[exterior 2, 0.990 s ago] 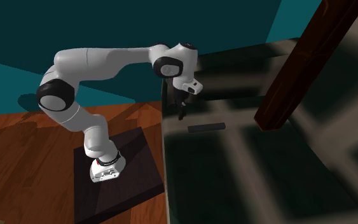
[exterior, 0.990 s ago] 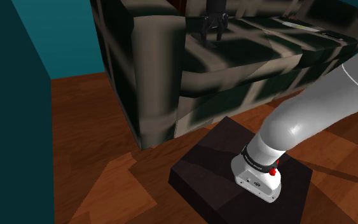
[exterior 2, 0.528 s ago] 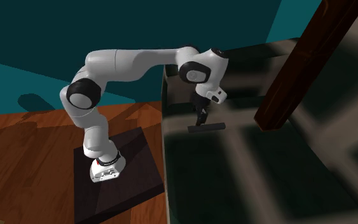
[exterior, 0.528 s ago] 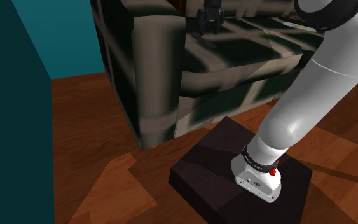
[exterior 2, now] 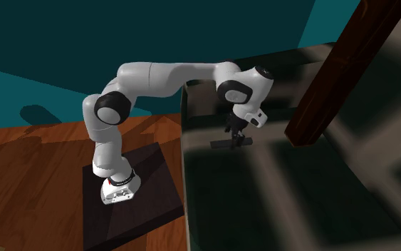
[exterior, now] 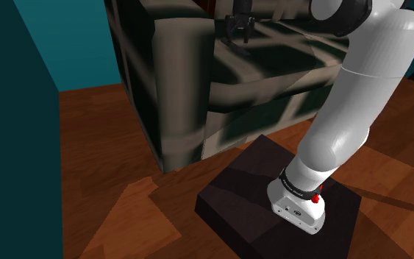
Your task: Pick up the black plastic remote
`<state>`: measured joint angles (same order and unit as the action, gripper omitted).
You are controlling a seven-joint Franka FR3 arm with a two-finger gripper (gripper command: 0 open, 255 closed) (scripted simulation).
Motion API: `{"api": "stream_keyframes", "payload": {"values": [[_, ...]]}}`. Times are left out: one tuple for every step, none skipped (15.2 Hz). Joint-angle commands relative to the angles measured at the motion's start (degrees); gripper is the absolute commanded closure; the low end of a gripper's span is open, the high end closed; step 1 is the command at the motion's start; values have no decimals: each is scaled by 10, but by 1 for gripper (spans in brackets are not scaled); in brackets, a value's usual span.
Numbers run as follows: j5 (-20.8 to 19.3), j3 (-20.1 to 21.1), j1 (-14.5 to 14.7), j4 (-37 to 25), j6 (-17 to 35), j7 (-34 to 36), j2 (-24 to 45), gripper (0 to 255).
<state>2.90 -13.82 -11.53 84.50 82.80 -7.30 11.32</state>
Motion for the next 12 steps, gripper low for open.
{"api": "stream_keyframes", "payload": {"values": [[0,0,0,18,16,-1,-2,0],[-1,0,0,27,24,-1,-3,0],[-1,0,0,32,28,-1,-4,0],[-1,0,0,32,28,-1,-4,0],[0,0,0,29,28,-1,-2,255],[0,0,0,29,28,-1,-2,255],[0,0,0,30,28,-1,-3,255],[-1,0,0,35,31,-2,-5,255],[-2,-1,0,39,32,-3,-7,255],[-1,-1,0,35,30,-2,-6,255],[-2,0,1,37,30,-1,-8,255],[-1,0,0,36,31,-2,-5,255]]}}
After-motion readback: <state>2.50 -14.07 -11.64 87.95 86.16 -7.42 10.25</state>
